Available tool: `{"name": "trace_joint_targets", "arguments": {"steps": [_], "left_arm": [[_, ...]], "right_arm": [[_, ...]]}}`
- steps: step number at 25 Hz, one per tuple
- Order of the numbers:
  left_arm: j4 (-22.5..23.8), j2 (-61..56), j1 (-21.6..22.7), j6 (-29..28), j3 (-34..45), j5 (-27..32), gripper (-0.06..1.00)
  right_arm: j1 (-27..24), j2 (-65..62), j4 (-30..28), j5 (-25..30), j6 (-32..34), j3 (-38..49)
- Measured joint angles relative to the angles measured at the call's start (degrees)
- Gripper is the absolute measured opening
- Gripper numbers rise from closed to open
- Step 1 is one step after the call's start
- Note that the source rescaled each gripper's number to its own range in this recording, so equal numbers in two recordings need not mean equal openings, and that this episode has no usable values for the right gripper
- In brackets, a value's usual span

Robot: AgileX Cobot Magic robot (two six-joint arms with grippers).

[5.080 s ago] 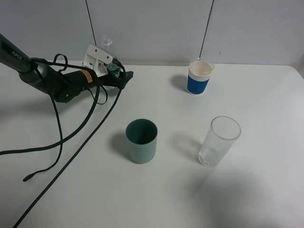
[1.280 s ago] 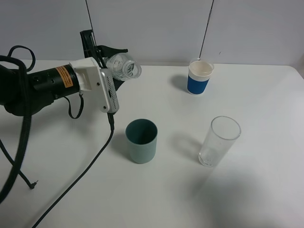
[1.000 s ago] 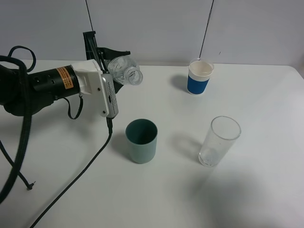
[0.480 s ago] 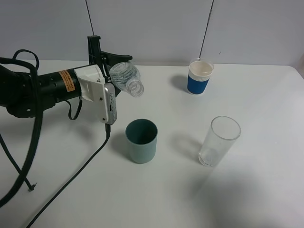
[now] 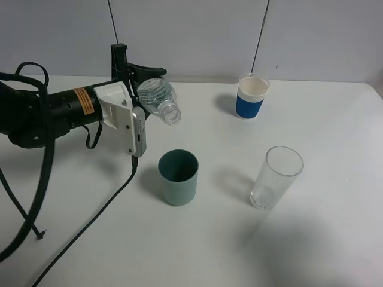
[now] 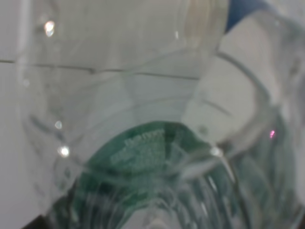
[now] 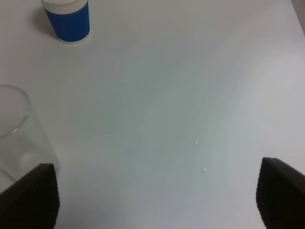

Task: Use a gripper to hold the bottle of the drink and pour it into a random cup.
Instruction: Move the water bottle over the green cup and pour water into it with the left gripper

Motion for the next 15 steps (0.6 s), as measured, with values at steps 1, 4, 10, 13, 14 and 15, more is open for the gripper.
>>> {"name": "trace_joint_targets", "arguments": {"steps": [1,4,10,13,14,15], "left_arm": [[-0.1,0.0,-0.1,0.2,0.0,0.0,0.07],[-0.2,0.0,-0.4,1.6,0.0,0.0,0.07],[-0.7,0.0,-0.4,5.4,0.8,-0.2,0.07],[-1.8,0.0,-0.4,7.6,1.8,-1.2,0.07],[-2.2,0.0,-0.4,8.0,2.2,-1.6,0.07],[-2.5,0.0,-0.4,8.2,2.4,-1.8,0.07]], "right_arm": [[0.0,0.0,0.0,0.0,0.0,0.0],[0.0,0.0,0.0,0.0,0.0,0.0],[0.0,0.0,0.0,0.0,0.0,0.0],[0.0,0.0,0.0,0.0,0.0,0.0],[0.0,0.0,0.0,0.0,0.0,0.0],[0.0,0.0,0.0,0.0,0.0,0.0]]}}
